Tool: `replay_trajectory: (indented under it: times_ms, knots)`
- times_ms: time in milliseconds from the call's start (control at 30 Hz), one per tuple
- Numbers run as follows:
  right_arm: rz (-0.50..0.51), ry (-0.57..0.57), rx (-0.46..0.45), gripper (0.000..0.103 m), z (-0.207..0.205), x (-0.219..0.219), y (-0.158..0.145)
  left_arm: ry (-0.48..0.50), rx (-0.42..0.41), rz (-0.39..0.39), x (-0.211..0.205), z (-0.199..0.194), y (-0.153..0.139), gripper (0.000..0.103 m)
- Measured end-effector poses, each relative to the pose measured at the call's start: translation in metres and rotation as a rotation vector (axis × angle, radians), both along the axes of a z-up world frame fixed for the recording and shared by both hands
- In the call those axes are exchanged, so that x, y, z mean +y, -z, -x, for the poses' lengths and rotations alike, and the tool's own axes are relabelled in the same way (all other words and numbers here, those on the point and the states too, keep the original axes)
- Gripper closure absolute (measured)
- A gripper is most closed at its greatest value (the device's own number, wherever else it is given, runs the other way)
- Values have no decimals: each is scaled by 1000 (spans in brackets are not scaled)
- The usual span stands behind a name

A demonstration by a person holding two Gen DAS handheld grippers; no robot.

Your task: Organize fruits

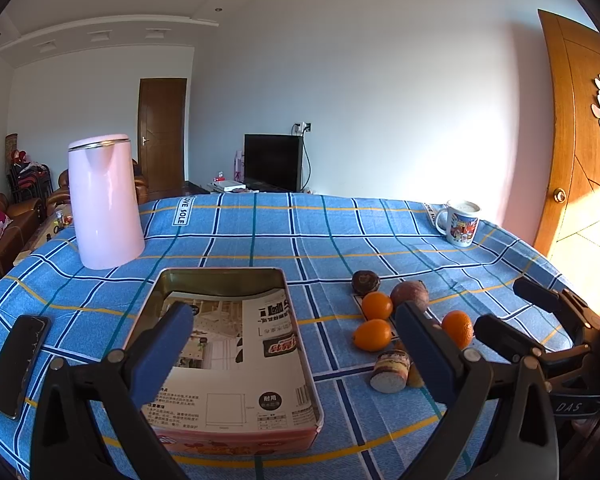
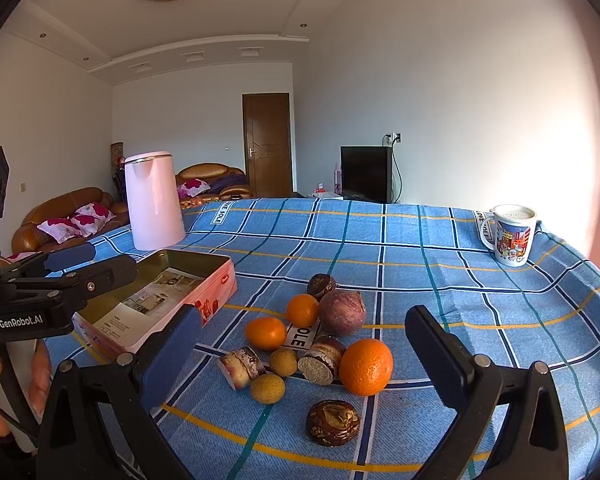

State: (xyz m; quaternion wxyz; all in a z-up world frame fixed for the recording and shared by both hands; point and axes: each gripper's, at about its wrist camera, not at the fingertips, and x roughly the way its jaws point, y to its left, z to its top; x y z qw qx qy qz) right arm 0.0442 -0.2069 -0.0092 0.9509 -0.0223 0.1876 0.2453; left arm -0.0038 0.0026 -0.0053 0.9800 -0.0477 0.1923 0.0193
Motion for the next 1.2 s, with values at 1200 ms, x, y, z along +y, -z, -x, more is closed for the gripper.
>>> replay_trajectory:
  times_ms: [1200]
  knots:
    - [38, 50, 38, 1, -3, -21, 26, 66, 51, -3, -19, -11, 20, 0]
